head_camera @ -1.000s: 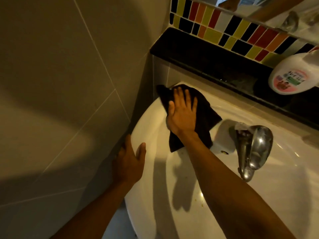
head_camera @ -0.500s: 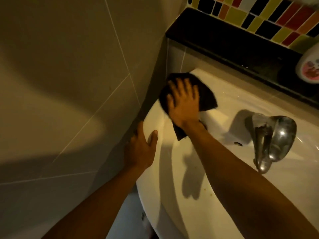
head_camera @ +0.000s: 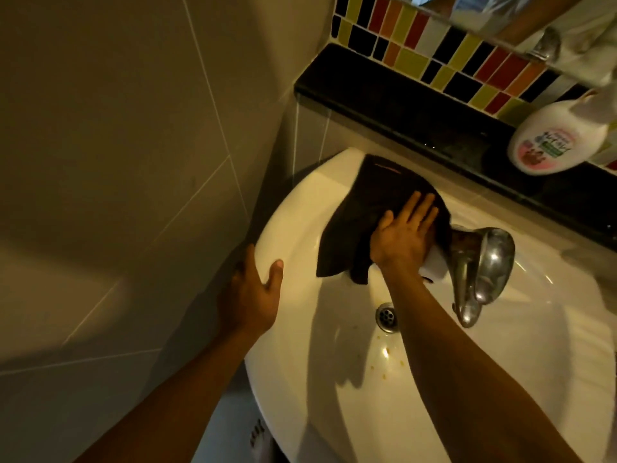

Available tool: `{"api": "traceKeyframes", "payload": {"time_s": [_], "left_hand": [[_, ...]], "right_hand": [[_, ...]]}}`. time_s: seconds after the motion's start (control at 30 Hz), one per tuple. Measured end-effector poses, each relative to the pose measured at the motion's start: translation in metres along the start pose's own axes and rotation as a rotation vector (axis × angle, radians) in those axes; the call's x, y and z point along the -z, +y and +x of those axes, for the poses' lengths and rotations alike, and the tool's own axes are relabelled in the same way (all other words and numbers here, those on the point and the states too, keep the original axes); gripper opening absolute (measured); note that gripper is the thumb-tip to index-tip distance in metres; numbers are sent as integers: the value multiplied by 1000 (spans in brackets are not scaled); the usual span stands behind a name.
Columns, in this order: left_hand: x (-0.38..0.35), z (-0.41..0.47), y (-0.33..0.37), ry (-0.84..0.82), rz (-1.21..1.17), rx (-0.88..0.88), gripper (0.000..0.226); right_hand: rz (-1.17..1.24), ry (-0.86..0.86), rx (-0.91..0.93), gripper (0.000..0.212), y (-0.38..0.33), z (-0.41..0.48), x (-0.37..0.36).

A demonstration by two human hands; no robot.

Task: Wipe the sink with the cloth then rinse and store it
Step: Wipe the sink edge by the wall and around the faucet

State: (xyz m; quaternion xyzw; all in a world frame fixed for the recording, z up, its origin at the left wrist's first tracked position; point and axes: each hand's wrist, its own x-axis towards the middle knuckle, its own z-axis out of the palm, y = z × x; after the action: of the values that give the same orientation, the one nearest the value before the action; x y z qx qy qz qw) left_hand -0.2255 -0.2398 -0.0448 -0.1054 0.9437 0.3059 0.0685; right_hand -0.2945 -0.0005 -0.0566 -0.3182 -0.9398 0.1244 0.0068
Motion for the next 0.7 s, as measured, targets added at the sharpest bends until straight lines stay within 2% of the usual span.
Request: {"api": "traceKeyframes", "payload": {"time_s": [0.07, 0.17, 0.33, 0.43, 0.57, 0.63, 0.7], "left_hand": [[0, 0, -1, -4, -8, 21, 66], [-1, -2, -2, -14, -20, 40, 68], [-2, -3, 0, 19, -27, 11, 68], [0, -4, 1, 32, -35, -13, 67], [-1, 0, 2, 6, -15, 0, 67], [-2, 1, 3, -1, 0, 7, 67], [-1, 1, 3, -21, 12, 17, 66]], "right_hand": [[53, -29, -81, 65, 9, -15, 1], [53, -14, -61, 65, 11, -28, -1], [-92, 42, 131, 60, 2, -16, -5], [-128, 56, 169, 62, -14, -1, -6], [-61, 61, 189, 60, -46, 18, -7], [-5, 35, 270, 58, -60, 19, -6], [94, -36, 457, 56, -79, 6, -5]]}}
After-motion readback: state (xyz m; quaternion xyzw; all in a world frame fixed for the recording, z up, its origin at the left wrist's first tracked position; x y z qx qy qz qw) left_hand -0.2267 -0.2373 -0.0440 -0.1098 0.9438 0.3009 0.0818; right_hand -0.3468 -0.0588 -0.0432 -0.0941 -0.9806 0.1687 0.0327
